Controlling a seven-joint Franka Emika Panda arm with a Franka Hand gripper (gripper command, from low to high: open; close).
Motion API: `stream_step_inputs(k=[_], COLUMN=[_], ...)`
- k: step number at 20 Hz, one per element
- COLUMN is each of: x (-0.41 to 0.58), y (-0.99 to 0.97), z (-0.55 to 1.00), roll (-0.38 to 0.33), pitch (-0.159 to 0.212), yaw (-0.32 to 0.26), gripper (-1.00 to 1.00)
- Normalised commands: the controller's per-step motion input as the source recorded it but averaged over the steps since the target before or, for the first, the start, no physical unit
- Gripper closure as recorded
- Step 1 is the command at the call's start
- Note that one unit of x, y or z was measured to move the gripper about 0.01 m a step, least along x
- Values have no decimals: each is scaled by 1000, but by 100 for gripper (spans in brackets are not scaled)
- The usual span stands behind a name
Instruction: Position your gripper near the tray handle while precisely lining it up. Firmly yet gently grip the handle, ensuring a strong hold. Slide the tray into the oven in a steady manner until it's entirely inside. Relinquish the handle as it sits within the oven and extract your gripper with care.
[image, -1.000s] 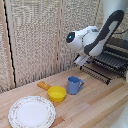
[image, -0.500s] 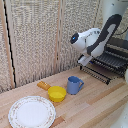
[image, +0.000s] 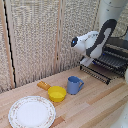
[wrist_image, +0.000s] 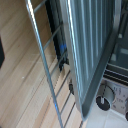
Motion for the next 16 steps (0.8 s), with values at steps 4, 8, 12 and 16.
stream_step_inputs(k=[4, 8, 12, 16], x=[202, 111, 0, 0], y=[-111, -1, -158, -143], z=[-128, -5, 0, 0], roll=[-69, -10, 0, -9], pitch=[102, 44, 43, 31], yaw=[26, 5, 90, 84], gripper=[-100, 100, 100, 100])
